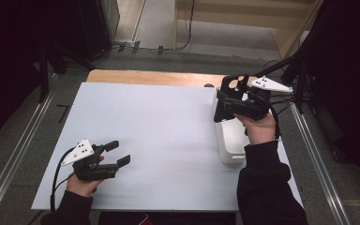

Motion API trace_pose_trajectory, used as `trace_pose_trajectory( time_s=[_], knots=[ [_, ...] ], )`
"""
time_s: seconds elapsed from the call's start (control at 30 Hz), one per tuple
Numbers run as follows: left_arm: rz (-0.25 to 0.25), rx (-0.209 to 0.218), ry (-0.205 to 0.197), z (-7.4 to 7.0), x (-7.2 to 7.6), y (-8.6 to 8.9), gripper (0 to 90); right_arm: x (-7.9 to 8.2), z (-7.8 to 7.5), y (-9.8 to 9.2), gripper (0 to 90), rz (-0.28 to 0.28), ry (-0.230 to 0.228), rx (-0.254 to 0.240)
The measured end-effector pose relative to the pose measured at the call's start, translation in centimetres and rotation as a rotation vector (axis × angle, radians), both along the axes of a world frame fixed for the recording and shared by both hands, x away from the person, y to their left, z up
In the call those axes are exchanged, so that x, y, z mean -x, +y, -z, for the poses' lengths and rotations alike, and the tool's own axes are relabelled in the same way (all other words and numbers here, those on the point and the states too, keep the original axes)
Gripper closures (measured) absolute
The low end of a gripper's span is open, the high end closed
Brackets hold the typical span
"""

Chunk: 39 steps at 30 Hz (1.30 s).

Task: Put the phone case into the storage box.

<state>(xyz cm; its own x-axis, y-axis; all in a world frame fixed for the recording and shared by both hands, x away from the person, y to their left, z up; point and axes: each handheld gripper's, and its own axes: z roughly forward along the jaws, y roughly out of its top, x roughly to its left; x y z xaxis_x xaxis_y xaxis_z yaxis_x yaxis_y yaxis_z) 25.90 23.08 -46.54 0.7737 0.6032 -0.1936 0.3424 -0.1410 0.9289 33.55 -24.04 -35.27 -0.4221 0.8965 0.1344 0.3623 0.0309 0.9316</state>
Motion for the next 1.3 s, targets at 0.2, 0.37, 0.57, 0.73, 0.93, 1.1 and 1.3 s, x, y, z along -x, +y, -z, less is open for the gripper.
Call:
trace_pose_trajectory(
  time_s=[0.2, 0.37, 0.57, 0.73, 0.93, 1.1, 1.3],
  knots=[
    [0.004, 0.001, -0.007, -0.1, 0.0, 0.0, 24.3, -0.2, 0.1, -0.6, 13.5, 0.030, 0.001, 0.006],
    [0.002, 0.003, -0.003, 0.0, 0.0, -0.1, 24.3, -0.6, 0.2, -1.1, 13.5, 0.050, -0.001, 0.008],
    [-0.002, -0.003, -0.006, -0.2, 0.0, -0.1, 24.3, -1.0, 0.4, -0.8, 13.5, 0.058, 0.003, 0.022],
    [-0.009, 0.000, -0.010, -0.1, 0.0, -0.1, 24.3, -1.9, 0.4, -0.9, 13.5, 0.069, 0.011, 0.015],
    [-0.021, 0.010, -0.009, -0.1, 0.1, 0.3, 24.3, -3.5, 1.0, -1.7, 13.5, 0.090, 0.045, -0.008],
    [-0.029, 0.011, -0.008, -0.2, 0.2, 0.4, 24.3, -4.8, 1.2, -2.1, 13.5, 0.112, 0.057, -0.011],
    [-0.021, 0.002, -0.009, -0.1, 0.1, 0.3, 24.3, -6.2, 1.4, -2.1, 13.5, 0.138, 0.061, 0.007]
  ],
)
